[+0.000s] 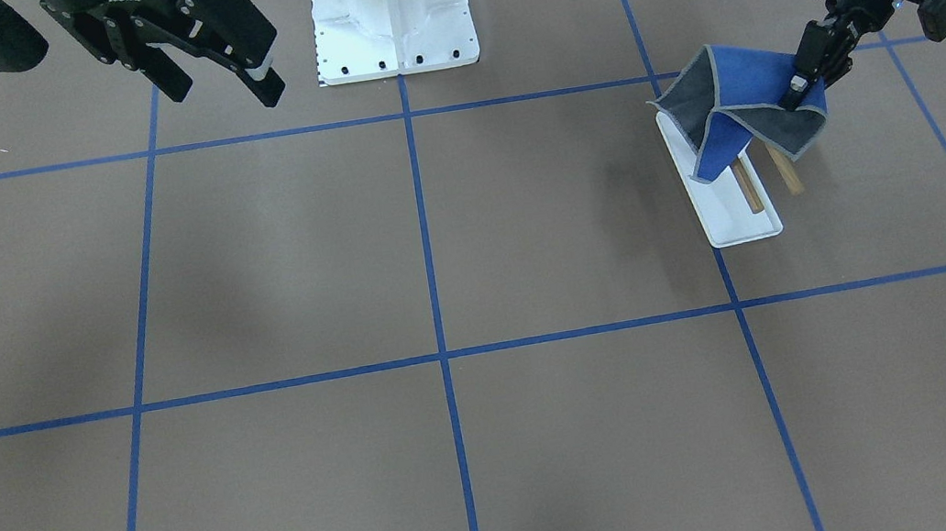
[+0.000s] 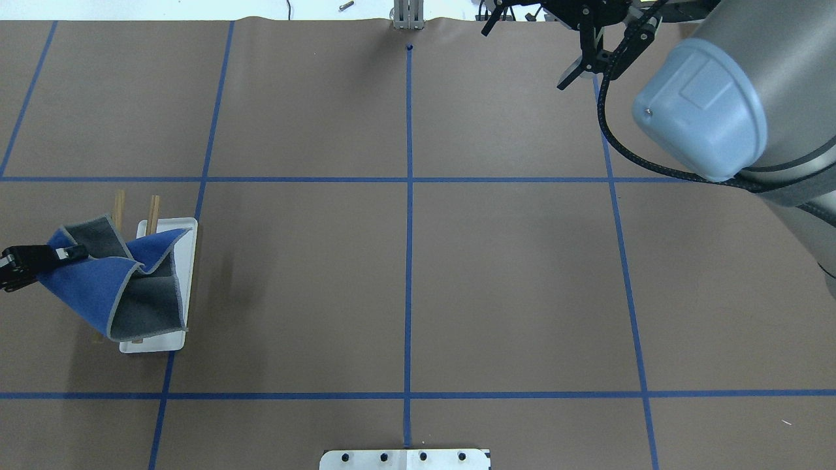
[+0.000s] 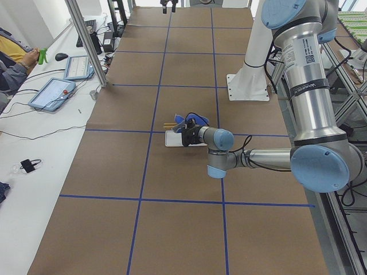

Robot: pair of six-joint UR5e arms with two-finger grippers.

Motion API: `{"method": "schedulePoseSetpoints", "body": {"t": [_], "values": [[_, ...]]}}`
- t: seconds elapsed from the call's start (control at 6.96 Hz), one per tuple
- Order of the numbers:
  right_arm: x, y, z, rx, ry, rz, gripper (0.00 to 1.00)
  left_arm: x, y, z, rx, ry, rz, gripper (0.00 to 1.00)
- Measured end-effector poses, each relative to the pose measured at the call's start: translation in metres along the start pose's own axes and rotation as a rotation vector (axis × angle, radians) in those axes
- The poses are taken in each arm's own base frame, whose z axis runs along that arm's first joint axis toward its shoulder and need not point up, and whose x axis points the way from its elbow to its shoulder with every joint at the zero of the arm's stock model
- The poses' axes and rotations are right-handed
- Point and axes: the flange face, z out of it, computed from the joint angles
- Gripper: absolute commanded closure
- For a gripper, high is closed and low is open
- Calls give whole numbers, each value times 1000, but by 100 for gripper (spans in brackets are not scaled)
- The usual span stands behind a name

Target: Hang towel on rack

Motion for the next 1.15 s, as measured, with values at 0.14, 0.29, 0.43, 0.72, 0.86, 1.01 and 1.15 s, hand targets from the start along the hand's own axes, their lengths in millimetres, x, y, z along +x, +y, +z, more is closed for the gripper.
{"method": "schedulePoseSetpoints", "body": {"t": [0.14, 0.29, 0.43, 0.72, 0.86, 1.01, 1.15], "values": [[0, 0, 0, 0, 0, 0, 0, -3, -2, -1, 5, -7, -6, 3], [0, 0, 0, 0, 1, 1, 0, -7, -3, -2, 9, -14, -9, 3], [0, 0, 0, 0, 0, 0, 0, -10, -5, -2, 14, -21, -10, 3], [1, 1, -2, 2, -3, -3, 0, -20, -15, -12, 42, -45, -13, 3], [3, 0, -2, 6, -2, -1, 0, -25, -28, -24, 72, -65, -14, 3], [11, -3, 0, 11, 4, -6, 0, -25, -52, -35, 103, -98, -13, 3], [32, -13, 1, 26, 16, -38, 0, -18, -90, -45, 125, -151, 13, 3]]}}
